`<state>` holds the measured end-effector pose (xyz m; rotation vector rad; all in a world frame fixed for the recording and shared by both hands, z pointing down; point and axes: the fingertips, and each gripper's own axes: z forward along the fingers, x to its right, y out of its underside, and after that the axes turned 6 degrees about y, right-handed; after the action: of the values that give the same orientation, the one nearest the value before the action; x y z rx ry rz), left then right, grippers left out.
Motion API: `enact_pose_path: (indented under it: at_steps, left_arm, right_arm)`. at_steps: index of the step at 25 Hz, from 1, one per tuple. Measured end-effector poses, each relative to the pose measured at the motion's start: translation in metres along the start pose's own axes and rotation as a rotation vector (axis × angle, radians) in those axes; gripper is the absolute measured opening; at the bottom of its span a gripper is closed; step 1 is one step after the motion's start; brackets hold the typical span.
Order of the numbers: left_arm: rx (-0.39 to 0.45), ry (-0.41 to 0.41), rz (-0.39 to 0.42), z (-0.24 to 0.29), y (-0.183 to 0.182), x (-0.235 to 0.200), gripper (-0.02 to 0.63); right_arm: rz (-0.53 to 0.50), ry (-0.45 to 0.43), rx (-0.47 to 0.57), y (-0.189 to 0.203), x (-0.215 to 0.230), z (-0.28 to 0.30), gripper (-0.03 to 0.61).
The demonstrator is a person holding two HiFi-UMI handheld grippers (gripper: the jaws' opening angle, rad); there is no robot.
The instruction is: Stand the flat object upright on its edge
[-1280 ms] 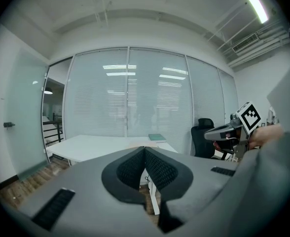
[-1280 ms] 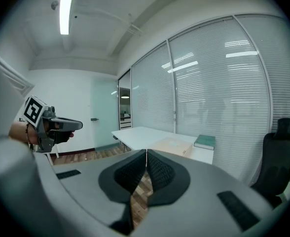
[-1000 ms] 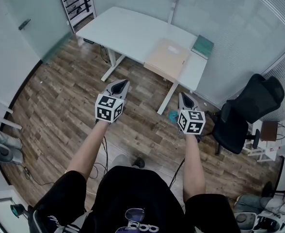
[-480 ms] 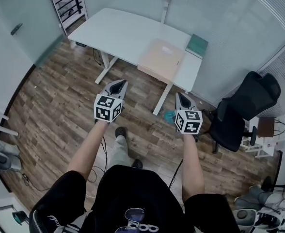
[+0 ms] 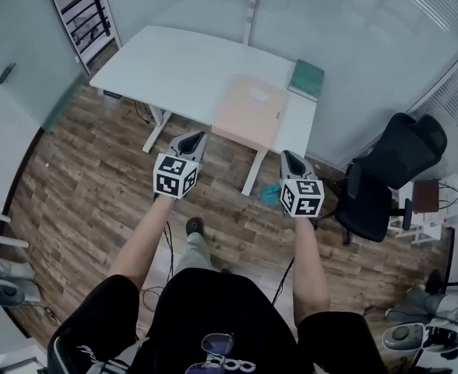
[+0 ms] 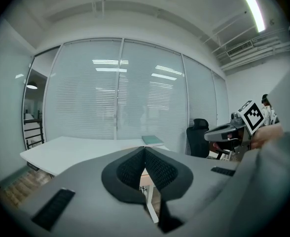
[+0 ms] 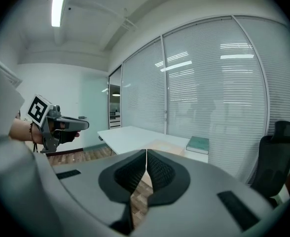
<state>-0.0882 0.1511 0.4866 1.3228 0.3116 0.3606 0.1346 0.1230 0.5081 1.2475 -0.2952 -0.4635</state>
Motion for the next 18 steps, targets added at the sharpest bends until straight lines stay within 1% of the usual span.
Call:
enact_pose_path:
  at_steps: [8,12,18]
  left_arm:
    - [-0.013,0.052,0.009,0.051,-0.015,-0.06,0.021]
    - [-0.013,0.075,-0.003,0.068,-0.02,-0.089,0.021]
    - [-0.018,0.141,-0.024,0.09,-0.022,-0.117,0.021]
  right_arm:
    - [0.03,0.054,-0.009,-0.022,0.006,0.063,0.023]
    - [0.05,0.08,-0.01,-0.032,0.006,0.089,0.023]
    - [0.06,0.099,-0.031,-0.038,0.001,0.121,0.025]
